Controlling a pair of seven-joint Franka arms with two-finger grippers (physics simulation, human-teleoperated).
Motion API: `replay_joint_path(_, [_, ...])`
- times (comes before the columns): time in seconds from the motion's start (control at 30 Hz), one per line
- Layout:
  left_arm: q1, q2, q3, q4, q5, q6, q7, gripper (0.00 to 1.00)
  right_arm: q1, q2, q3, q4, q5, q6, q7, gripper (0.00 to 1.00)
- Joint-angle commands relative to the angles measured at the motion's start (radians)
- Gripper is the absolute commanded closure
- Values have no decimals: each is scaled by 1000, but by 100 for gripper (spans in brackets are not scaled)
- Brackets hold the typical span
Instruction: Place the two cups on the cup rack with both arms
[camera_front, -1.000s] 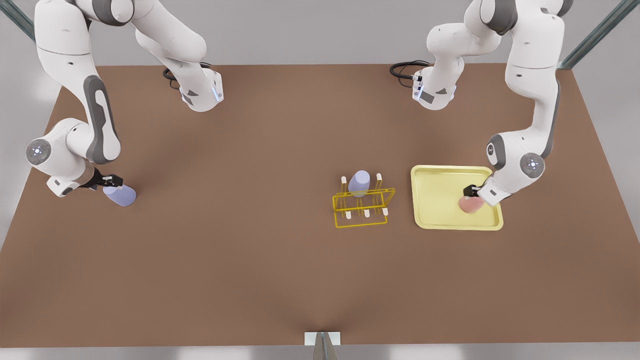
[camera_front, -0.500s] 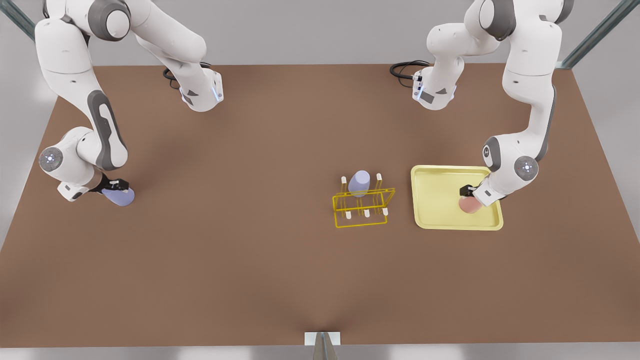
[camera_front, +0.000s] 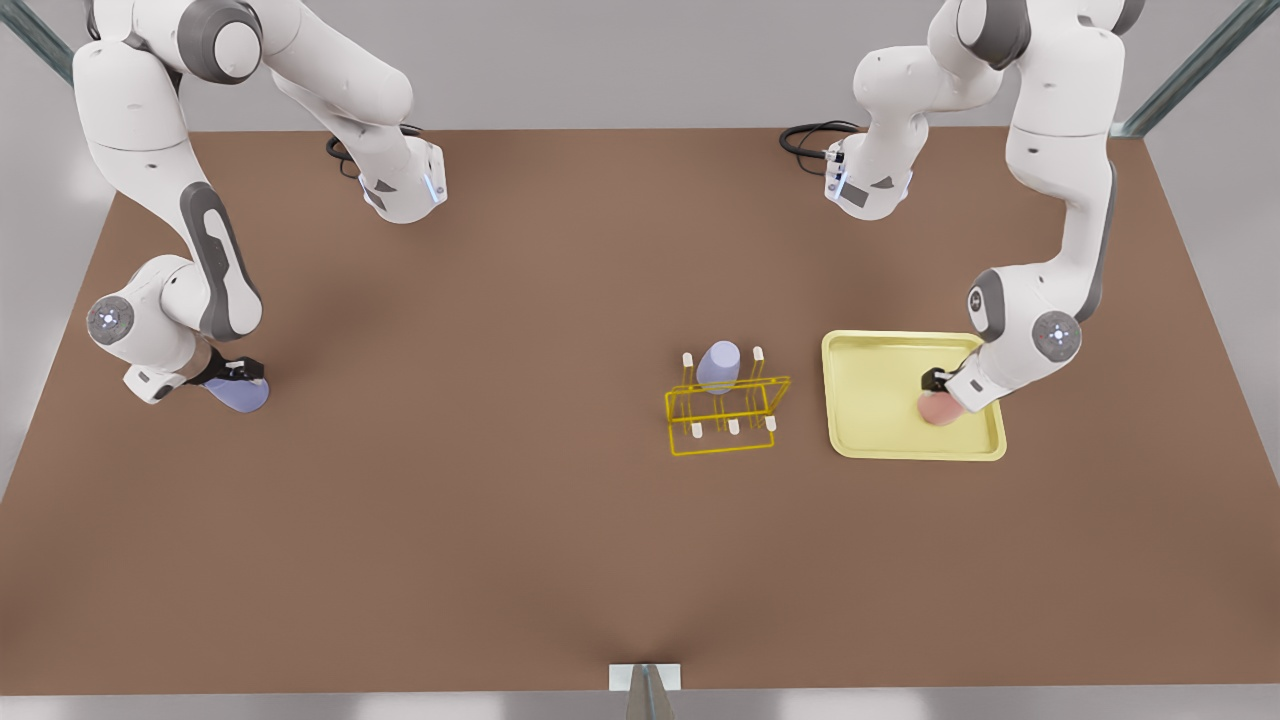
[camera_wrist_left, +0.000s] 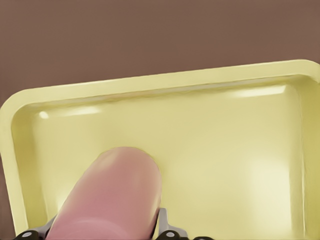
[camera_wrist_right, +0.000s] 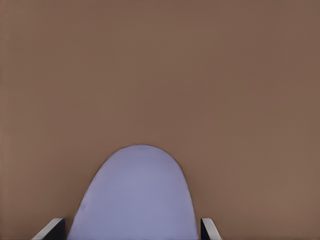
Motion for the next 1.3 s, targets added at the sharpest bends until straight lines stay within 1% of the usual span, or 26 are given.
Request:
replay_joint_path(0.0, [0,-12,-14,15,-3,-90,-25,17,0,-1,0,0,2,-4,-22,0])
replay_joint_path(0.03, [-1,-19,-17,54,-3,-172,-36,17,0,-1,0,0,2,-4,-22,1])
replay_joint_path(0.1, [0,-45,-83,202,-3,-426,-143,17,0,-1,0,3,0,-4,-23,6])
replay_joint_path(0.13, [-3,-39,-120,271,-3,-491,-204,17,0,-1,0,5,0,-5,-23,7])
replay_joint_path(0.17, [-9,-33,-144,300,-3,-492,-247,17,0,-1,0,6,0,-7,-25,9])
replay_joint_path(0.2, [-9,2,-196,370,-3,-497,-336,17,0,-1,0,13,0,-19,-23,10])
replay_joint_path(0.23, [-9,46,-261,438,-3,-497,-447,17,0,-1,2,16,0,-19,-23,11])
replay_joint_path(0.3, [-9,140,-347,567,-3,-496,-619,17,0,5,2,25,0,-19,-23,11])
replay_joint_path(0.33, [-9,198,-391,659,-1,-494,-712,17,0,7,2,30,0,-19,-22,11])
replay_joint_path(0.37, [-9,241,-408,744,-1,-495,-755,18,0,12,2,31,0,-19,-22,11])
replay_joint_path(0.43, [-10,263,-410,796,2,-488,-757,18,0,19,3,37,0,-19,-22,11])
replay_joint_path(0.6, [-20,271,-468,819,6,-548,-821,18,0,30,5,42,2,-19,-20,13])
replay_joint_path(0.7, [-30,274,-492,810,5,-649,-853,17,0,25,5,42,0,-20,-19,13])
replay_joint_path(0.83, [-53,272,-499,772,8,-649,-866,17,2,19,9,46,2,-39,-19,15])
replay_joint_path(1.03, [-50,274,-522,727,6,-641,-869,17,2,16,25,91,2,-125,-25,16])
replay_joint_path(1.07, [-50,274,-525,727,6,-641,-869,10,2,12,34,92,2,-131,-25,16])
replay_joint_path(1.1, [-52,275,-525,727,6,-641,-869,0,3,9,43,114,2,-161,-25,16])
replay_joint_path(1.13, [-50,275,-526,727,8,-641,-869,0,3,10,61,146,2,-201,-40,16])
replay_joint_path(1.27, [-50,264,-528,741,5,-653,-870,0,14,19,101,197,10,-237,-65,16])
